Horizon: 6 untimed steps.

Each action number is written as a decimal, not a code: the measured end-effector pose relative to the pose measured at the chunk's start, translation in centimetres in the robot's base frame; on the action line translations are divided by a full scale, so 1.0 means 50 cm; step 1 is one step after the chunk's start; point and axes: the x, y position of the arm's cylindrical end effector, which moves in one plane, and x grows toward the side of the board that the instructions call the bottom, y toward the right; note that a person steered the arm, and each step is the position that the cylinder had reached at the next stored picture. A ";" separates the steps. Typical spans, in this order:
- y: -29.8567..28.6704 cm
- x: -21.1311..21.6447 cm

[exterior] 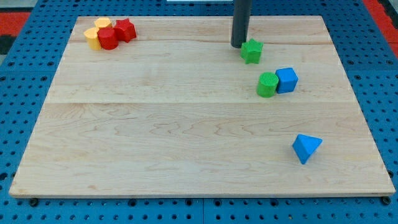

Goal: Point your arm at the bottom of the triangle

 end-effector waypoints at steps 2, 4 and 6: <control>0.061 0.092; -0.140 0.232; -0.038 0.569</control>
